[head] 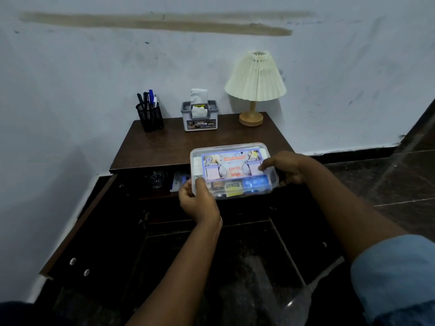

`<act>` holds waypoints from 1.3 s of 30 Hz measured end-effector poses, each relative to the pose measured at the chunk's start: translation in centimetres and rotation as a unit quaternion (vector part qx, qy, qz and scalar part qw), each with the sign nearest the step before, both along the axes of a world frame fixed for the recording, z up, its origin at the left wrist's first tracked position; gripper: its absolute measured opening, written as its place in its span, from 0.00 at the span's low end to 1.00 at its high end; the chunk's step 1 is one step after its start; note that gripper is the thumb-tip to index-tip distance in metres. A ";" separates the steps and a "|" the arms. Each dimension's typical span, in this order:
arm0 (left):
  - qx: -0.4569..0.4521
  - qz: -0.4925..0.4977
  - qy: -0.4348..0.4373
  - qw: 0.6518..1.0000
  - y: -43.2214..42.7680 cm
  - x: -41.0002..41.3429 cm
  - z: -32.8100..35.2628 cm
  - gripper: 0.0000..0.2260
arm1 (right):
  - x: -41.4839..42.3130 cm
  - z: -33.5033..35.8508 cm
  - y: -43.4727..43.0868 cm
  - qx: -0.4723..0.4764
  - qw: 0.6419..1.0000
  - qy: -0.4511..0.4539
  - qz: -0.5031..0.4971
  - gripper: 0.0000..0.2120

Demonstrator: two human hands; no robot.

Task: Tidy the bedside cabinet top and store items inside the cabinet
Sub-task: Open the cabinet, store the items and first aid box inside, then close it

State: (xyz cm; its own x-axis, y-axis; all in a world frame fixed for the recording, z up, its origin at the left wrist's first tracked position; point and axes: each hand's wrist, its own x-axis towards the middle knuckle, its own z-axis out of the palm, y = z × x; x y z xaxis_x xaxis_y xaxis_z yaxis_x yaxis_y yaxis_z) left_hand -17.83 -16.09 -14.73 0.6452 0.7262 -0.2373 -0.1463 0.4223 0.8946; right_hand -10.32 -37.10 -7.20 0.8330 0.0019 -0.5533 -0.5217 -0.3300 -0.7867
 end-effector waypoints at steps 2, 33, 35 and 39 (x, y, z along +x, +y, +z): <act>0.014 0.011 -0.009 1.000 0.7 -0.8 -1.6 0.06 | -0.8 -1.1 -0.6 0.011 0.998 0.043 0.048 0.20; -0.072 -0.347 0.165 0.921 -6.9 8.6 -8.4 0.14 | 2.4 -11.9 1.7 0.294 0.909 0.051 -0.292 0.19; -0.076 -0.321 0.165 0.930 -6.9 9.7 -9.2 0.14 | 3.1 -12.8 2.0 0.300 0.906 0.042 -0.296 0.21; -0.049 -0.287 0.145 0.946 -7.2 11.3 -11.0 0.09 | 4.6 -14.2 2.4 0.296 0.905 0.012 -0.307 0.22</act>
State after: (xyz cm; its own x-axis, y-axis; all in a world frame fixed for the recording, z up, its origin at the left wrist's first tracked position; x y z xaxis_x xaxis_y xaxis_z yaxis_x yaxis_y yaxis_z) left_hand -6.53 -23.24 -25.69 0.8236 0.2413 -0.5132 0.3783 0.4404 0.8142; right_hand -5.75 -34.70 -21.43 0.7654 -0.1544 -0.6247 -0.4837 0.5023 -0.7167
